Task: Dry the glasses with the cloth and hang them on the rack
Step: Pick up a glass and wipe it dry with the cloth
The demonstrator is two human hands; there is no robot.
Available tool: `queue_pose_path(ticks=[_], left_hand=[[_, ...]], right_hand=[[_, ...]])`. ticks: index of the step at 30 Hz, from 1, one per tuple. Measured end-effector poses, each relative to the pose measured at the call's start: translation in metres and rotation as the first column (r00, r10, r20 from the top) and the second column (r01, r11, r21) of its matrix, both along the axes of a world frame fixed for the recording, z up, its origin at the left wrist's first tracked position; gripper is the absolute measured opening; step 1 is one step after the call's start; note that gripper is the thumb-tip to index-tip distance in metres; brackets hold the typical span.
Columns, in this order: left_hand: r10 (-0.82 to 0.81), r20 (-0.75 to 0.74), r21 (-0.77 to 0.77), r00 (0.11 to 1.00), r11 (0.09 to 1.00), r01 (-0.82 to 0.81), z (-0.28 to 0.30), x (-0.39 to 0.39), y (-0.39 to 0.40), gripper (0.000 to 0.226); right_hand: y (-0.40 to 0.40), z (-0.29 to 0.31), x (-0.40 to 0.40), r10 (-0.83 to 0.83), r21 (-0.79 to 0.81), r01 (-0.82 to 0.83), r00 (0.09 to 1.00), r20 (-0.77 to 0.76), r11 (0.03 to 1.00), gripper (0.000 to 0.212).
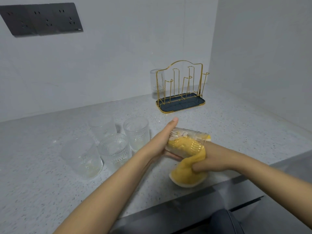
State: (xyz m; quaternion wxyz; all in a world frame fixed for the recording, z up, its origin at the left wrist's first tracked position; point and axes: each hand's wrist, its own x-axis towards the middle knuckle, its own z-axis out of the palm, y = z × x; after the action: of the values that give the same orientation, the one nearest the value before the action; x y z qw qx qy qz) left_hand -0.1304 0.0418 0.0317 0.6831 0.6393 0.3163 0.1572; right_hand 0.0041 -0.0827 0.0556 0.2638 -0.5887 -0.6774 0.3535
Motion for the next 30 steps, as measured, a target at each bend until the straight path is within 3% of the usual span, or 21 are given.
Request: queue_pose_path(ticks=[3,5,8,10,12,16,19,21,23,25,27,30], left_hand=[[0.133,0.212,0.200,0.968,0.964,-0.176,-0.010,0.003,-0.010,0.048],[0.217,0.286,0.235,0.933,0.928,-0.288,-0.012,0.007,-0.014,0.049],[0.231,0.106,0.213,0.967,0.945,-0.249,-0.001,0.011,-0.012,0.058],[0.208,-0.098,0.163,0.973,0.968,-0.191,0.009,0.011,-0.010,0.065],[0.191,-0.167,0.131,0.967,0.977,-0.170,0.013,0.011,-0.008,0.056],[0.130,0.003,0.077,0.992,0.989,-0.130,0.004,0.009,-0.005,0.065],[0.117,0.195,0.318,0.974,0.932,-0.175,-0.013,0.005,-0.012,0.038],[0.204,0.297,0.347,0.933,0.887,-0.304,-0.017,0.005,-0.015,0.025],[0.248,0.232,0.329,0.941,0.890,-0.316,-0.012,0.008,-0.013,0.036],[0.234,-0.015,0.277,0.972,0.935,-0.221,0.001,0.010,-0.008,0.058],[0.188,-0.148,0.162,0.971,0.973,-0.164,0.011,0.008,-0.005,0.062],[0.099,-0.102,0.064,0.990,0.994,-0.092,0.014,0.007,-0.001,0.066]], right_hand=[[0.004,0.007,0.009,-0.091,-0.116,0.064,0.966,-0.241,0.991,0.014],[0.005,0.011,0.006,-0.053,-0.123,0.025,0.972,-0.228,0.992,0.018],[0.004,0.005,0.001,-0.011,-0.048,0.012,1.000,0.021,0.999,0.017],[0.003,-0.008,0.000,0.008,0.036,-0.020,0.953,0.301,0.999,0.016],[0.003,-0.016,0.000,0.003,0.074,-0.036,0.916,0.400,0.997,0.023],[0.009,-0.009,0.009,-0.077,0.040,0.071,0.982,0.173,0.997,0.016],[0.012,-0.003,0.011,-0.090,-0.029,0.091,0.996,0.020,0.995,0.013],[0.014,-0.003,0.007,-0.050,-0.011,0.051,0.997,0.054,0.999,0.017],[0.012,-0.005,0.005,-0.027,0.047,0.021,0.991,0.134,0.999,0.016],[0.011,-0.008,0.004,0.027,0.146,-0.074,0.952,0.306,0.987,0.017],[0.010,-0.013,0.003,0.049,0.212,-0.151,0.905,0.422,0.965,0.028],[0.013,-0.010,0.010,0.010,0.149,-0.060,0.949,0.316,0.987,0.024]])
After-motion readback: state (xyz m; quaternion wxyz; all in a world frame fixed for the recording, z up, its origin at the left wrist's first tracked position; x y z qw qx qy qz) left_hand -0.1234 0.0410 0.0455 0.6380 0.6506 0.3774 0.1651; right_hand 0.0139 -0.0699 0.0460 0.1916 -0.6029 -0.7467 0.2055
